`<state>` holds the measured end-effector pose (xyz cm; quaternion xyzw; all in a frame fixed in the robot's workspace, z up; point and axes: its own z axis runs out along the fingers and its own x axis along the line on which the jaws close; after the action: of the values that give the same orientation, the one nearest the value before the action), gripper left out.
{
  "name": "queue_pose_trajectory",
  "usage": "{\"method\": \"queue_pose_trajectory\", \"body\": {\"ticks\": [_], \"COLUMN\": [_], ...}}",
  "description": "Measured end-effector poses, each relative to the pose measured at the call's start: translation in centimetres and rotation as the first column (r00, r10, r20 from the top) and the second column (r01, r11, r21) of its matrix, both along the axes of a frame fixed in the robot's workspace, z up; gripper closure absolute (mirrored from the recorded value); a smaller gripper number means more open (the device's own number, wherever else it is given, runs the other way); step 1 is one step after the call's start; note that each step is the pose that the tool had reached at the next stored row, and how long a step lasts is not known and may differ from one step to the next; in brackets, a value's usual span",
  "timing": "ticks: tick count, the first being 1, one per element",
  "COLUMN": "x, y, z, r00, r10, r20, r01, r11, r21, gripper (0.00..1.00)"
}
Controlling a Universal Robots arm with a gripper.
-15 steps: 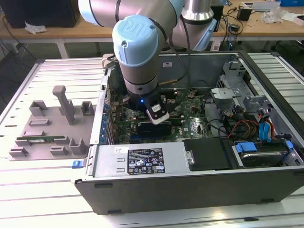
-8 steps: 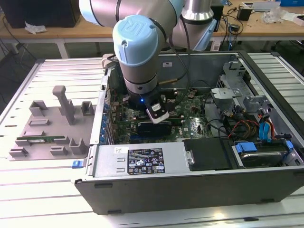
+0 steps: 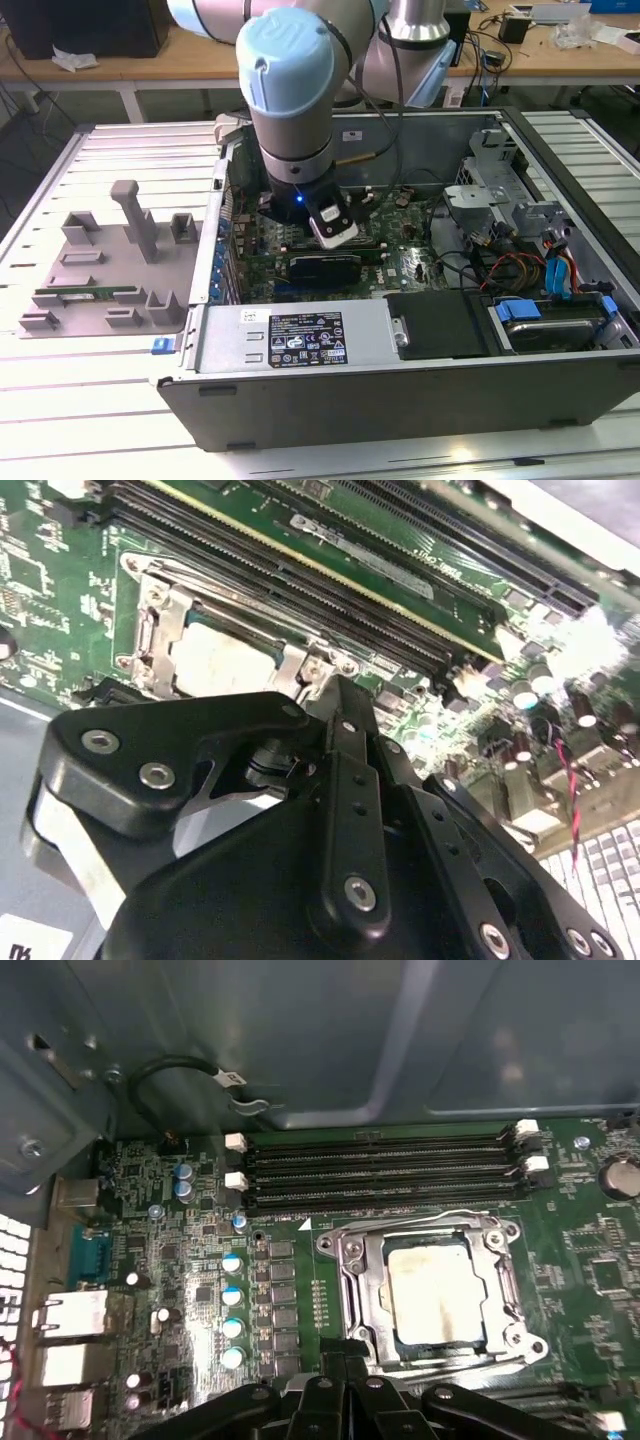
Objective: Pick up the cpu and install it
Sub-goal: 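Install the second cpu locking lever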
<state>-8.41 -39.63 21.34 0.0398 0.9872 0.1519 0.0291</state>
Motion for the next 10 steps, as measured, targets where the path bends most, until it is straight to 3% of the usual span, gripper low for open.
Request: {"method": "queue_pose_trajectory", "body": {"ticks": [2,4,6,7,8,10], "x": [0.00,0.00,0.08,0.15,0.27,0.45], "y": [0.02,0.04,0.06,0.08,0.14,0.23], "z": [0.41,0.68,0.67,0.67,0.67,0.68], "r00": [1.0000,1.0000,1.0000,0.9999,0.9999,0.9998], "r10": [-0.001,-0.005,-0.010,-0.012,-0.016,-0.021], "r20": [-0.0001,-0.0001,0.0002,0.0003,0.0006,0.0008], "r01": [0.001,0.005,0.010,0.012,0.016,0.021], "r11": [0.9999,0.9984,0.9963,0.9955,0.9939,0.9920], "r21": [-0.0162,-0.0559,-0.0856,-0.0942,-0.1092,-0.1245], "gripper": [0.89,0.89,0.89,0.89,0.89,0.89]}}
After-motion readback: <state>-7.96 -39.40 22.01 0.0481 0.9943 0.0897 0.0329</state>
